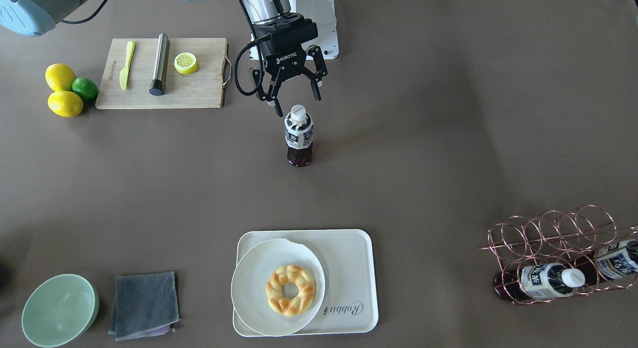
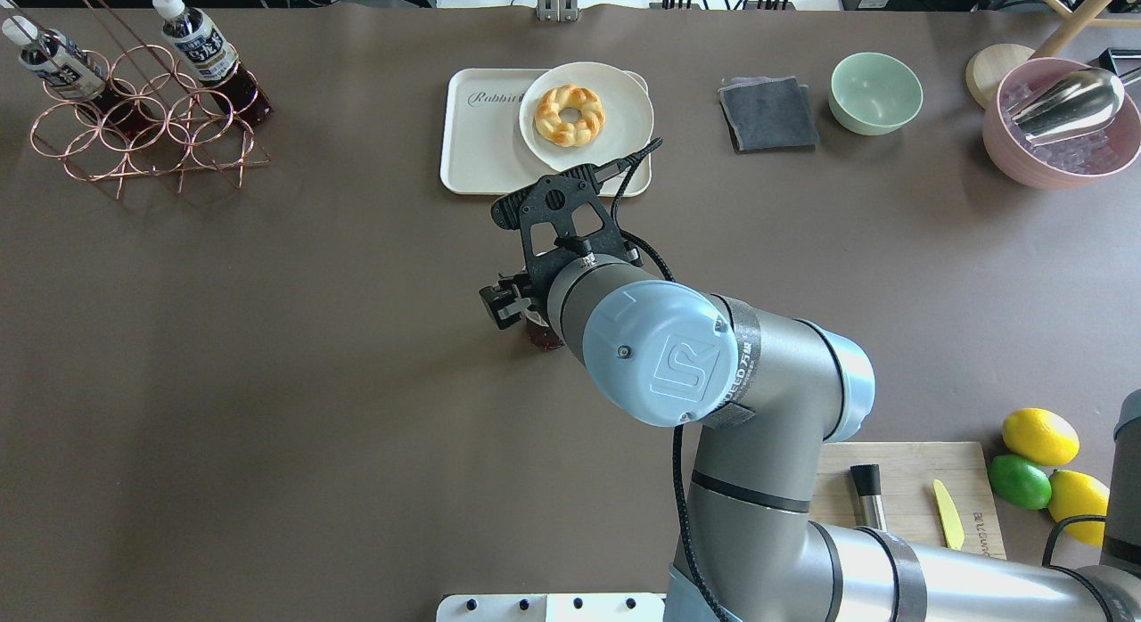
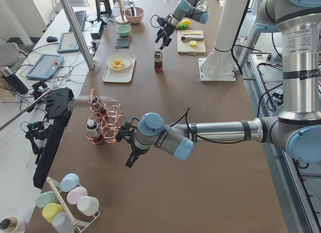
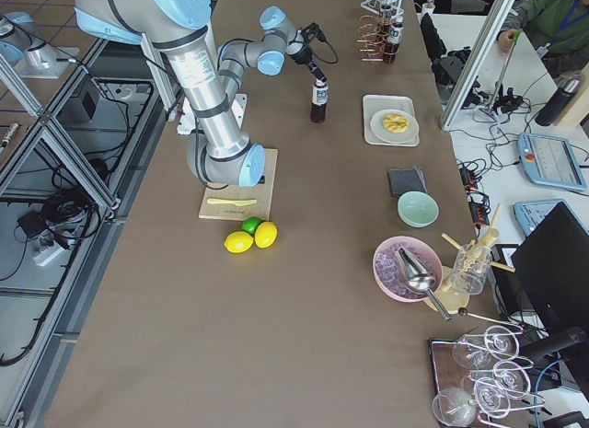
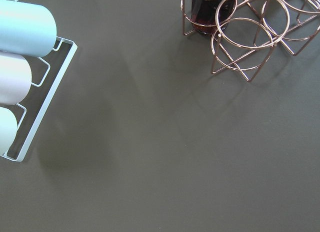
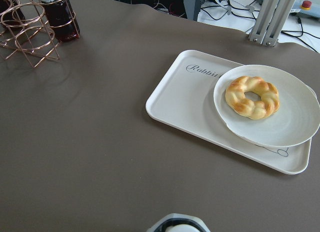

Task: Place tea on tray
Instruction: 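Reach the right gripper to the standing bottle and grasp it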

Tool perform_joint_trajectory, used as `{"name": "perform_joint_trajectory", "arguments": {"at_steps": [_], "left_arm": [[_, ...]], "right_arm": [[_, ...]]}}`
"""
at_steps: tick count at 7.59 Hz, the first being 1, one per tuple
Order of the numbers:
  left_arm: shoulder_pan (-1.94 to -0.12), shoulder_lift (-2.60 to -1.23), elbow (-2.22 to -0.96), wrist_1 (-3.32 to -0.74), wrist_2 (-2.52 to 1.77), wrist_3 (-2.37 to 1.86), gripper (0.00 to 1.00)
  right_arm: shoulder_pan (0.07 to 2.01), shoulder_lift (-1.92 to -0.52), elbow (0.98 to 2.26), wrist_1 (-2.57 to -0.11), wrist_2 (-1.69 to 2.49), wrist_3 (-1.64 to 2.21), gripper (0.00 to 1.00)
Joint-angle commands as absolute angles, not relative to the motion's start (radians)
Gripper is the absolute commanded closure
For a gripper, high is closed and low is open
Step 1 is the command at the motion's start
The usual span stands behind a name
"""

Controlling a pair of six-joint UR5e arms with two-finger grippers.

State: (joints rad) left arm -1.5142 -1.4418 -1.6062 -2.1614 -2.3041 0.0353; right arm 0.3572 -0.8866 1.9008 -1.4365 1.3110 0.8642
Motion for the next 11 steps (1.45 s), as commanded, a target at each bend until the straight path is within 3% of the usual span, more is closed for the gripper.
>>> {"name": "perform_joint_trajectory", "arguments": {"at_steps": [1,6,7,9,10,11], "left_arm": [[-1.514,-1.442,-1.605,-2.158,-2.304,0.035,0.01],[-1.514,-1.447,-1.606,-2.158,-2.304,0.035,0.01],[-1.514,-1.447,-1.606,-2.158,-2.304,0.035,0.01],[-1.514,-1.445,-1.608,-2.158,-2.304,0.035,0.01],[-1.514,-1.445,-1.606,-2.158,-2.304,0.035,0.01],[-1.514,-1.445,-1.608,-2.158,-2.304,0.035,0.01]], "right_arm": [[0.357,-0.887,1.879,-1.436,1.295,0.858,0.16],[0.354,-0.887,1.870,-1.434,1.285,0.859,0.20],[0.351,-0.887,1.871,-1.433,1.285,0.859,0.36],[0.350,-0.885,1.871,-1.431,1.287,0.861,0.88],[0.350,-0.885,1.874,-1.431,1.287,0.861,1.00],[0.350,-0.881,1.879,-1.430,1.287,0.865,1.00]]}}
